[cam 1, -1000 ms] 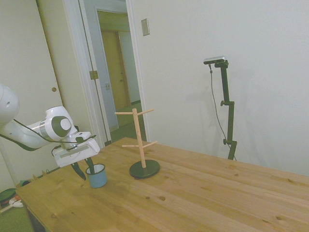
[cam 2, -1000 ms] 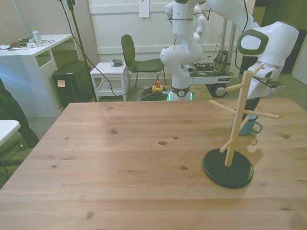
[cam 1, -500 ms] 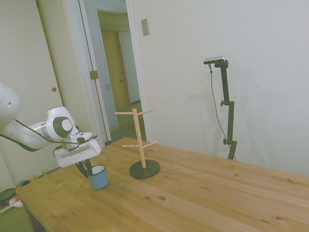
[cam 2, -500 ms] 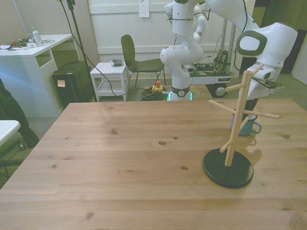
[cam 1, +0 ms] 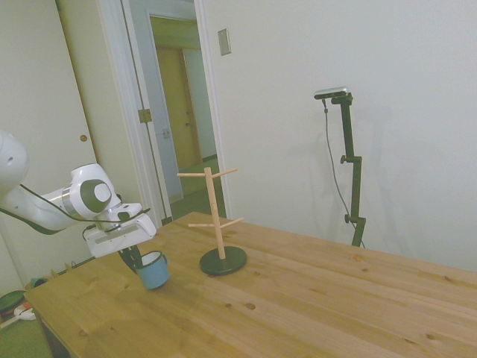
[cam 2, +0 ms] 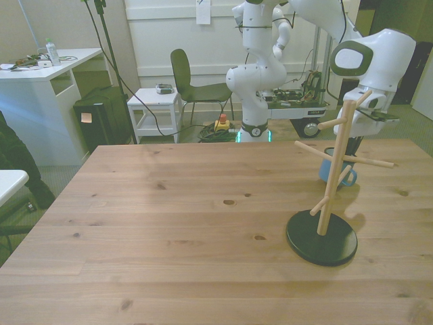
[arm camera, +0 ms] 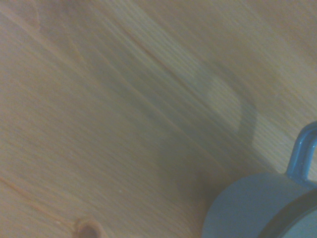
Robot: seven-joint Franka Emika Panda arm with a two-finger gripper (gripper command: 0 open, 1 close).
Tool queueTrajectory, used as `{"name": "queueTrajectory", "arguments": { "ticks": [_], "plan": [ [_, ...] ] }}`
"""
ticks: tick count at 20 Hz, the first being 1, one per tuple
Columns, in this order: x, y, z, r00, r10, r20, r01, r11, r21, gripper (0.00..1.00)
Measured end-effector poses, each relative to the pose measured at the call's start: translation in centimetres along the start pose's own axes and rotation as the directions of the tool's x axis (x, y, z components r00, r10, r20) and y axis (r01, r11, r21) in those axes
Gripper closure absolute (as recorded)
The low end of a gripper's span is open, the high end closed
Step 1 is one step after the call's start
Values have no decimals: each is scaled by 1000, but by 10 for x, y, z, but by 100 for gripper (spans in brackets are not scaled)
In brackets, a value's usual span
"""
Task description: Hang the mug
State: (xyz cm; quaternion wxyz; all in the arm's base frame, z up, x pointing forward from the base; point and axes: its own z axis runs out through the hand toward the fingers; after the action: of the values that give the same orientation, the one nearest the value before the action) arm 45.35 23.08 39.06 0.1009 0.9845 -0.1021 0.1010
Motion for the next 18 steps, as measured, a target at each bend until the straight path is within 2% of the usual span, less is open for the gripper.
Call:
{"name": "queueTrajectory", "arguments": {
  "ticks": [6, 14, 18],
  "plan": [
    [17, 36, -44, 998, 12, -66, -11, 1000, 17, 100],
    [35, 53, -74, 997, -24, -72, 26, 999, 20, 100],
    [40, 75, -118, 993, -71, -97, 71, 997, 0, 100]
  ]
}}
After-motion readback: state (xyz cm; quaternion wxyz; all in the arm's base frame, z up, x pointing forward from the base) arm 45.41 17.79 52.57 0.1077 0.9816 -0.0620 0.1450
